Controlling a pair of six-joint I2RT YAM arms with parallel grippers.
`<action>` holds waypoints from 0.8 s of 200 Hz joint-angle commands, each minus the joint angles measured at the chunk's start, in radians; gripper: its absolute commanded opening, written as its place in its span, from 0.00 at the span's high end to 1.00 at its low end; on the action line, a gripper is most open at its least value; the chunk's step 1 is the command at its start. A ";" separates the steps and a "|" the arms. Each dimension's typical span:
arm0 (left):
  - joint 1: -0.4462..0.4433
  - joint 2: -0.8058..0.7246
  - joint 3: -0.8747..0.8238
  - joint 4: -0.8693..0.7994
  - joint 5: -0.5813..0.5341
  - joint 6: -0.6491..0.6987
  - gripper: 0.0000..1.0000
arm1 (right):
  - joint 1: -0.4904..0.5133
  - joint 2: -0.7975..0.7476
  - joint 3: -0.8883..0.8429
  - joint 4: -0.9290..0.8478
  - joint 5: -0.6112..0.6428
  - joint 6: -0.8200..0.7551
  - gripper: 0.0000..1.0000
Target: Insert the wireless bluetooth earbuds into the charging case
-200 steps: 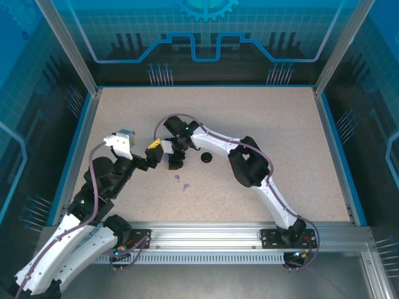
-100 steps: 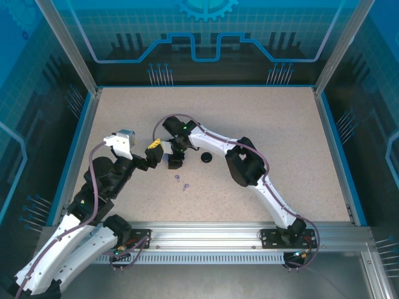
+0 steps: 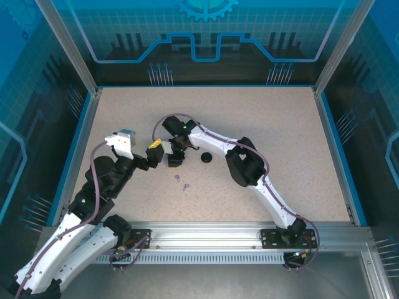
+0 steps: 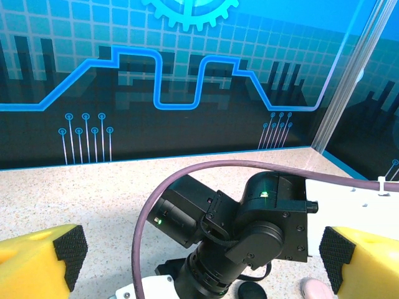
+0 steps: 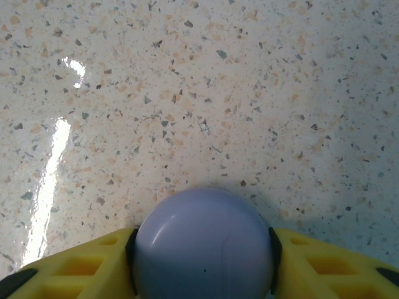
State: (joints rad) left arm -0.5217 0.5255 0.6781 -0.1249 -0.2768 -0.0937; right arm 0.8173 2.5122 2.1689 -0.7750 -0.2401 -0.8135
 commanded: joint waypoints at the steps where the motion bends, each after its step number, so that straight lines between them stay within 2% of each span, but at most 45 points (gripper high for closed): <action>1: 0.009 -0.001 0.023 0.017 -0.015 0.023 0.01 | -0.008 -0.005 -0.005 -0.019 0.010 0.007 0.51; 47: 0.009 0.000 0.014 0.028 0.000 0.001 0.01 | -0.041 -0.180 -0.199 0.147 -0.037 0.091 0.52; 100: 0.009 0.034 0.022 0.058 0.066 -0.070 0.01 | -0.079 -0.521 -0.545 0.357 0.005 0.169 0.53; 137: 0.010 0.125 0.144 -0.103 0.082 -0.134 0.02 | -0.106 -0.803 -0.782 0.441 0.058 0.212 0.53; 160: 0.011 0.155 0.172 -0.108 0.149 -0.171 0.04 | -0.114 -0.987 -0.908 0.471 0.080 0.221 0.53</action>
State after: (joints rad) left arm -0.5198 0.6682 0.7971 -0.1955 -0.2062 -0.2028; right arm 0.7193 1.6745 1.3579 -0.3733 -0.1867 -0.6281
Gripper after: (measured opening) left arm 0.967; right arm 0.468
